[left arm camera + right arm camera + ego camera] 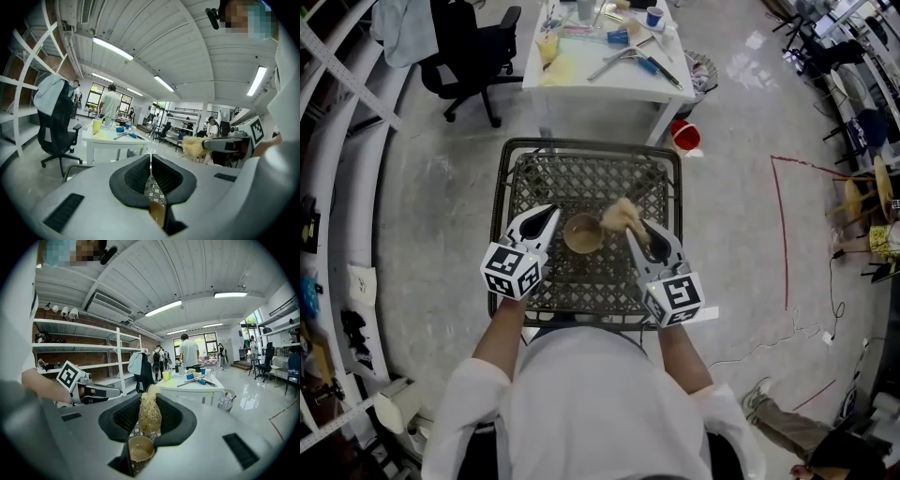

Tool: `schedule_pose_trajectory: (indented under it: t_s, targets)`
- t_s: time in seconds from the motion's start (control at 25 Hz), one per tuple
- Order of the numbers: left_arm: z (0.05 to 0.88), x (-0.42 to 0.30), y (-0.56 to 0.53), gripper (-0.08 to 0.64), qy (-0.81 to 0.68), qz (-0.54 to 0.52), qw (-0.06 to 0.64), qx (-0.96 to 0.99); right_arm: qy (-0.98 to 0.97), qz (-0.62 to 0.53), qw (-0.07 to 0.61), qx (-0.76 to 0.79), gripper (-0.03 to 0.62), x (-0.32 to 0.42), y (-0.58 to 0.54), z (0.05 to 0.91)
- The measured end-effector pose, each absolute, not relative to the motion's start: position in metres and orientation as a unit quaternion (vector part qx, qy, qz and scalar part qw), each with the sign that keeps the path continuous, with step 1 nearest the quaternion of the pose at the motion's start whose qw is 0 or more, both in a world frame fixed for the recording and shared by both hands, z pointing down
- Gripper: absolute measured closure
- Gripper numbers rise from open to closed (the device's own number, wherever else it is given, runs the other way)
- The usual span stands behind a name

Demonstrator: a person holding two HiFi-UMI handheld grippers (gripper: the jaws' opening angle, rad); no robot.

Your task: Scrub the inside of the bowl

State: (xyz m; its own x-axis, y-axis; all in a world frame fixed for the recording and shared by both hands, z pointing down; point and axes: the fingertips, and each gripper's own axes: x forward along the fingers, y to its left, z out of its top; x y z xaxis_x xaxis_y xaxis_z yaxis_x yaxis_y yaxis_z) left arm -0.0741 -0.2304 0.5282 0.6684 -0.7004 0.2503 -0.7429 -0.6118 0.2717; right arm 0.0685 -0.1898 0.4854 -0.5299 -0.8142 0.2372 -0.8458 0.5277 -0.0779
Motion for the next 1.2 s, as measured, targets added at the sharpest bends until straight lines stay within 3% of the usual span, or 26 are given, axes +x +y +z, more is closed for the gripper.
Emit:
schedule_pose_trajectory:
  t_s: [1.2]
  targets:
    - [0.711, -0.069, -0.223, 0.523, -0.392, 0.198, 0.388, 0.810, -0.873, 0.106, 0.106, 0.464, 0.492, 0.064, -0.198, 0.500]
